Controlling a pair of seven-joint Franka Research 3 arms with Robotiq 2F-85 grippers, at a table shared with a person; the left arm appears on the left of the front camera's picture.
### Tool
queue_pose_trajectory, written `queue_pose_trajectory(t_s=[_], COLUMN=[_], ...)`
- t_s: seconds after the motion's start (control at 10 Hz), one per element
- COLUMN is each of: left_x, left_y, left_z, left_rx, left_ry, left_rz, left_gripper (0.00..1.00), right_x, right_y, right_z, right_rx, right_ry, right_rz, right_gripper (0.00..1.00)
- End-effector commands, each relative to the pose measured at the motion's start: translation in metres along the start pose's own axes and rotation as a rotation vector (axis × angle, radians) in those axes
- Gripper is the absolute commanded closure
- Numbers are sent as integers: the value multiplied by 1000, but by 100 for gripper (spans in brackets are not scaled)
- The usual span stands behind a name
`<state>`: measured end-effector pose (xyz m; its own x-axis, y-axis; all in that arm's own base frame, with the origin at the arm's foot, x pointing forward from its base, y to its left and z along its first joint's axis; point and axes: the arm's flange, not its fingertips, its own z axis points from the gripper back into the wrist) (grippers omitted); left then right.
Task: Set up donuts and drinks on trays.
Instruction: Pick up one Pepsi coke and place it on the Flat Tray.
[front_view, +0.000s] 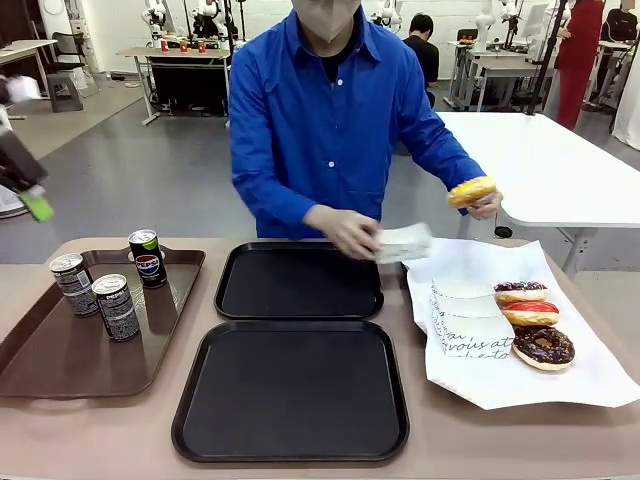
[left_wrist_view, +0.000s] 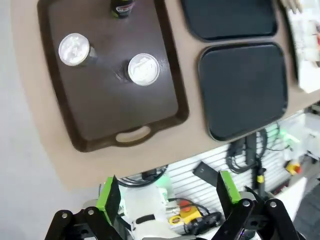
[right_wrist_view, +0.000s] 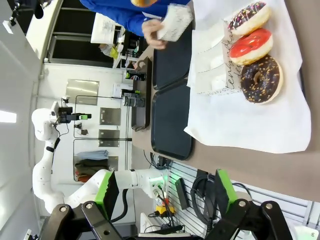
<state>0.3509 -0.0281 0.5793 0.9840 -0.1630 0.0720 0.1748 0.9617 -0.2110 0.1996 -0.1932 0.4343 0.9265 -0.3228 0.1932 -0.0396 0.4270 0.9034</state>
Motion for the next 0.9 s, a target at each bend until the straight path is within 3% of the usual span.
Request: queue_pose_trajectory(t_s=[0.0,0.4,0.7,0.8], left_x=[21,44,51,50], left_y=[-24,-23,-14,-13], left_z=[-40,-116,-129,-129], left_rx=[57,99,131,88], left_ry=[-28,-92,-98,-91], left_rz=[19,85,47,54], left_gripper=[0,0,0,0], right_x=[1,1,1,1], right_y=[1,1,1,1], right_z=[0,0,0,0], right_rx=[14,14,14,14], right_ry=[-4,-4,-4,-4], right_rz=[9,9,9,9], right_gripper=[0,0,0,0])
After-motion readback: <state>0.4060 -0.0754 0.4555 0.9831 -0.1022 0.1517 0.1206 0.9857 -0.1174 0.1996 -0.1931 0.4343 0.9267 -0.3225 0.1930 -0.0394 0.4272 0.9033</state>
